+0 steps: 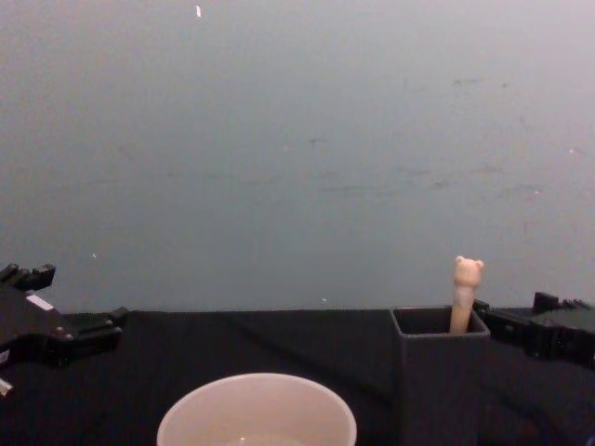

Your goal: Pick up the stirring spoon with one hand, stir inside the cup, then place it back in its original position.

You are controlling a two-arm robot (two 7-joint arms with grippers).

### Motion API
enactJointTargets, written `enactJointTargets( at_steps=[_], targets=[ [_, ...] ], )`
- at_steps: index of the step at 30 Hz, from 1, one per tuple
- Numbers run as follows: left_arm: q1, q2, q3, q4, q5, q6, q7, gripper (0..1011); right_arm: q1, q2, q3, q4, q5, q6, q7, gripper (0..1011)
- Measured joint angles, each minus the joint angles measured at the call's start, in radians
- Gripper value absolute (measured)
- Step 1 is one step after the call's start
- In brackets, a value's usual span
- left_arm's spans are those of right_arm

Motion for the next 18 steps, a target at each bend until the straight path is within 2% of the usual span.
enactJointTargets(
  at_steps=[18],
  targets=[
    [0.0, 0.0, 0.0, 0.0, 0.0, 0.0, 0.0, 1001, 0.003, -0.027, 0.037, 0.018, -0.05, 0.008, 0.008, 1000]
  ],
)
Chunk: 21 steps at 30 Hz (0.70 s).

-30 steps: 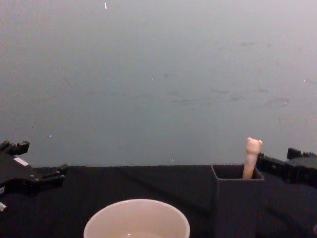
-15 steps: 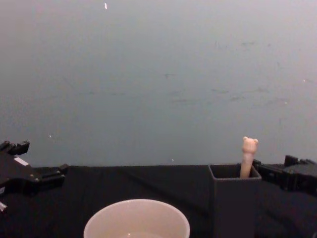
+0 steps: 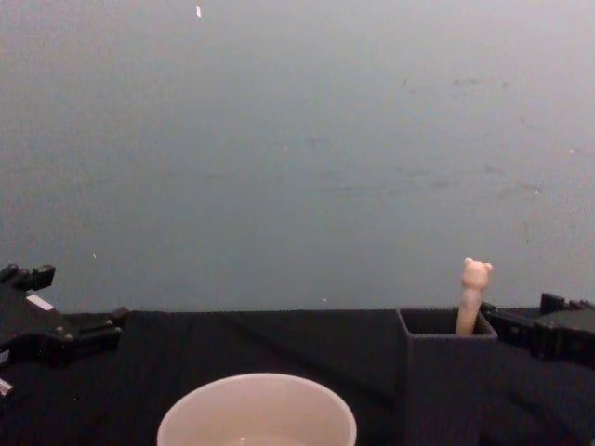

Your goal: Pick up the stirring spoon with one hand, stir inside the cup, then place it back in its original position.

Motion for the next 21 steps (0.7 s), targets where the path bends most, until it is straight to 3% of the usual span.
enactJointTargets(
  at_steps=[15, 21],
  targets=[
    [0.0, 0.0, 0.0, 0.0, 0.0, 0.0, 0.0, 1001, 0.005, -0.022, 0.016, 0.033, -0.053, -0.001, -0.007, 1000],
    [0.0, 0.0, 0.0, 0.0, 0.0, 0.0, 0.0, 1001, 0.005, -0.021, 0.016, 0.033, -0.052, -0.001, -0.007, 1000]
  ],
)
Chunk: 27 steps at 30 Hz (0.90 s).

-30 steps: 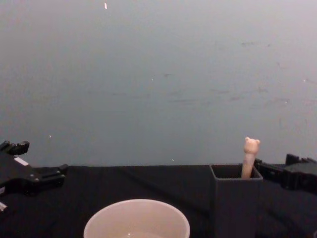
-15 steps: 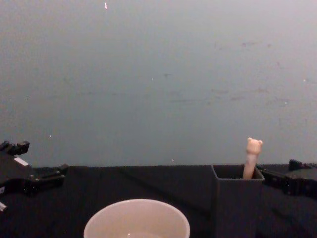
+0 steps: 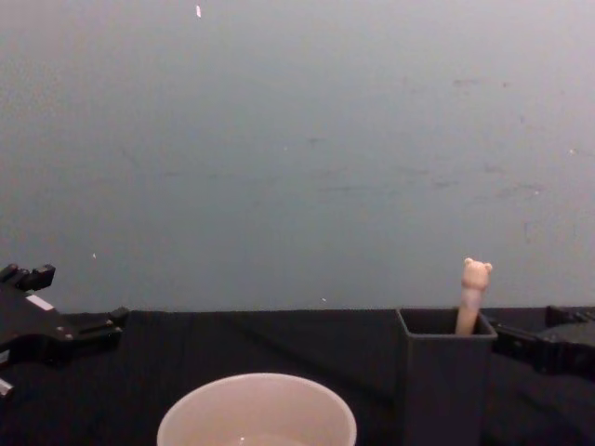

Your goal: Pick up the stirring spoon with one hand, stir inside the cup, then place it back in its original position.

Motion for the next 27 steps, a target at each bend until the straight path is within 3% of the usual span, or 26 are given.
enactJointTargets(
  at_steps=[27],
  targets=[
    [0.0, 0.0, 0.0, 0.0, 0.0, 0.0, 0.0, 1001, 0.0, 0.002, -0.002, -0.003, 0.007, -0.001, 0.001, 1000]
  ],
)
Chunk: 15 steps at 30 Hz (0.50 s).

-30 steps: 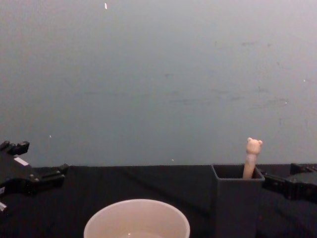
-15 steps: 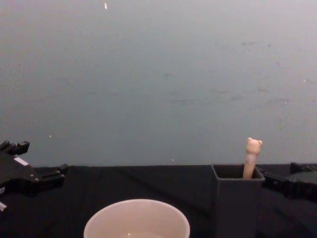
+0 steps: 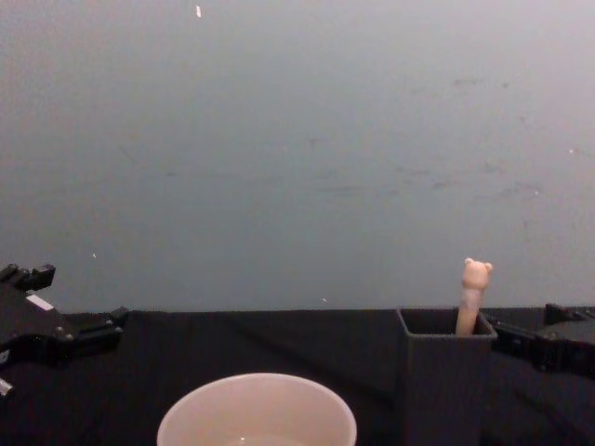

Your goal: Pick up the stirring spoon with one hand, stir inside the cup, then place it back in its original position.

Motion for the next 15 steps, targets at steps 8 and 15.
enactJointTargets(
  at_steps=[8, 15],
  targets=[
    [0.0, 0.0, 0.0, 0.0, 0.0, 0.0, 0.0, 1001, 0.0, 0.0, 0.0, 0.0, 0.001, 0.0, 0.0, 1000],
    [0.0, 0.0, 0.0, 0.0, 0.0, 0.0, 0.0, 1001, 0.0, 0.0, 0.0, 0.0, 0.001, 0.0, 0.0, 1000]
  ],
)
